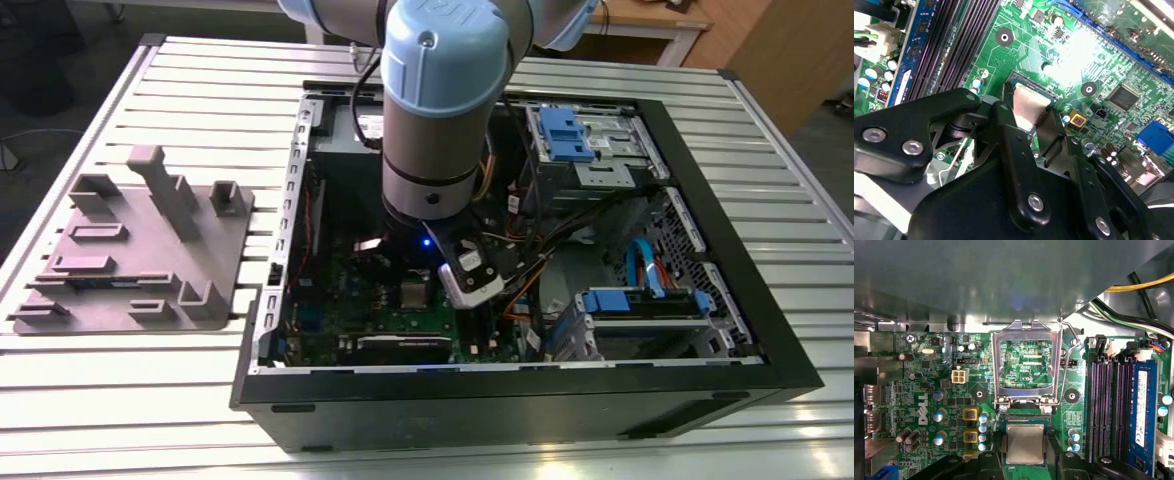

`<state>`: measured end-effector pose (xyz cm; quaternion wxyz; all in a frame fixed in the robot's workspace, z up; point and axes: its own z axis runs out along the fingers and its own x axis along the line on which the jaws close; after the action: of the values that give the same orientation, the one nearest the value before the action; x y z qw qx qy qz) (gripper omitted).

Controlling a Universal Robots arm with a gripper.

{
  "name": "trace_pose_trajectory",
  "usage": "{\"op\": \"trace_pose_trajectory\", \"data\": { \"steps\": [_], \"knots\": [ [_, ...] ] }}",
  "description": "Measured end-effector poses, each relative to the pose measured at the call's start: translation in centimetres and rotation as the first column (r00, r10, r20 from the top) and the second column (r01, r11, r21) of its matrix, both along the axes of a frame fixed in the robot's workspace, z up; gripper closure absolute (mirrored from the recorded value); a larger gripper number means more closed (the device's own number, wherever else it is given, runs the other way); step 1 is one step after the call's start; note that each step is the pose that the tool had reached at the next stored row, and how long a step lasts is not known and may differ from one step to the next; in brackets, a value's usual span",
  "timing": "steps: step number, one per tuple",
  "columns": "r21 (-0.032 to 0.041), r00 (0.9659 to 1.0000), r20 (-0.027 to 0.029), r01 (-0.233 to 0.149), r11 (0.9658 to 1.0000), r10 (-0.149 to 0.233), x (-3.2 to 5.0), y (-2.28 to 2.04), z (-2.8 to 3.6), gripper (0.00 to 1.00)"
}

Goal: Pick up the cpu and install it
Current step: 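Place the cpu into insertion slot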

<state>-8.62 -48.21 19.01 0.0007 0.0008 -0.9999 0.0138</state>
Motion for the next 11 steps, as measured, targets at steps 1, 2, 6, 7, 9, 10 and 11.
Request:
{"op": "trace_pose_trajectory", "data": {
  "steps": [1,2,6,7,9,10,11],
  "knots": [
    [0.0004,1.0,0.0004,0.0,1.0,0.0,0.01,0.01,-0.02,0.57],
    [0.0009,1.0,0.0006,0.0,1.0,0.0,0.01,0.01,-0.05,0.56],
    [0.0001,1.0,0.0001,0.0,1.0,0.0,0.0,0.0,-0.03,0.49],
    [0.0,1.0,0.0001,0.0,1.0,0.0,0.0,0.0,-0.02,0.49],
    [0.0002,1.0,-0.0001,0.0,1.0,0.0,0.0,0.0,0.37,0.49],
    [0.0002,1.0,-0.0001,0.0,1.0,0.0,0.0,0.0,0.67,0.49],
    [0.0002,1.0,-0.0003,0.0,1.0,0.0,0.0,0.0,0.94,0.49]
  ]
}}
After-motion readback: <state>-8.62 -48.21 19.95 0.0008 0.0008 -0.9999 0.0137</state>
